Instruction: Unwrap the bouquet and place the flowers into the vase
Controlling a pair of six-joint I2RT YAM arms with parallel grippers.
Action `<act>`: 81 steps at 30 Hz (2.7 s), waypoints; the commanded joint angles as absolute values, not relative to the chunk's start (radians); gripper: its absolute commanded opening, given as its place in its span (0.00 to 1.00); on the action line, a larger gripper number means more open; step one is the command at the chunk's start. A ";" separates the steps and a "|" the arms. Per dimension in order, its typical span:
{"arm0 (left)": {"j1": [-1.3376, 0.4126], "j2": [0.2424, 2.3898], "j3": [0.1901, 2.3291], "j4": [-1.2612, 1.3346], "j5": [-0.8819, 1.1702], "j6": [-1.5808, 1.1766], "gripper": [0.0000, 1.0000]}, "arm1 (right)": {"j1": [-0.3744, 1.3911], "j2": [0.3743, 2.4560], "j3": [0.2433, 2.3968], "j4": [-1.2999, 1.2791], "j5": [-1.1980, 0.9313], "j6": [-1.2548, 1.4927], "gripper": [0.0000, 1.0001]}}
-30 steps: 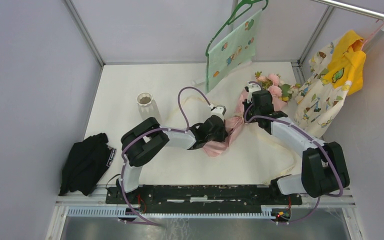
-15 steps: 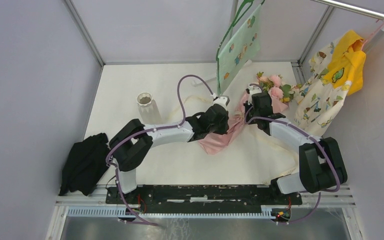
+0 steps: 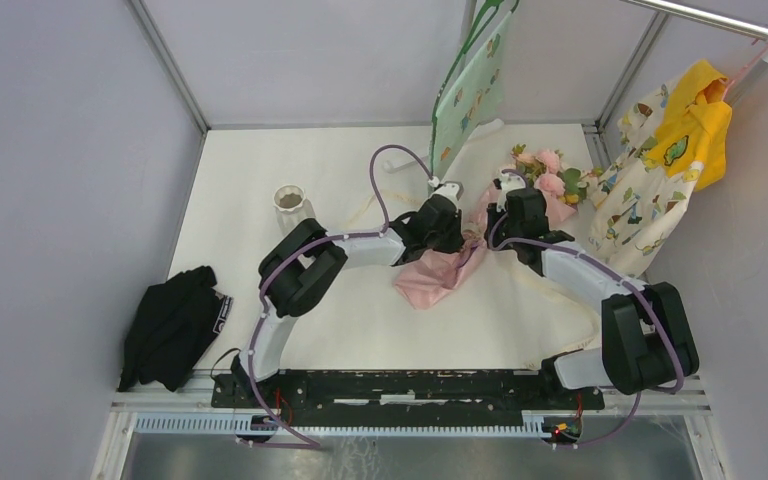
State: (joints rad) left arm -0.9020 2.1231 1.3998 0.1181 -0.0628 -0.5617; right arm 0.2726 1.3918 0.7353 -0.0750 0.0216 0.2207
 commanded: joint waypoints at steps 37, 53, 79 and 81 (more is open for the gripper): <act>-0.843 2.170 1.313 0.230 -0.032 -0.567 0.03 | 0.279 1.317 0.727 -0.038 0.173 0.232 0.00; -0.837 2.154 1.301 0.230 -0.013 -0.575 0.02 | 0.279 1.289 0.749 -0.106 0.191 0.215 0.24; -0.892 2.040 1.276 0.391 0.282 -0.646 0.04 | 0.278 1.372 0.696 -0.071 0.223 0.204 0.25; -0.894 2.061 1.280 0.403 0.298 -0.657 0.05 | 0.278 1.393 0.701 -0.062 0.229 0.209 0.25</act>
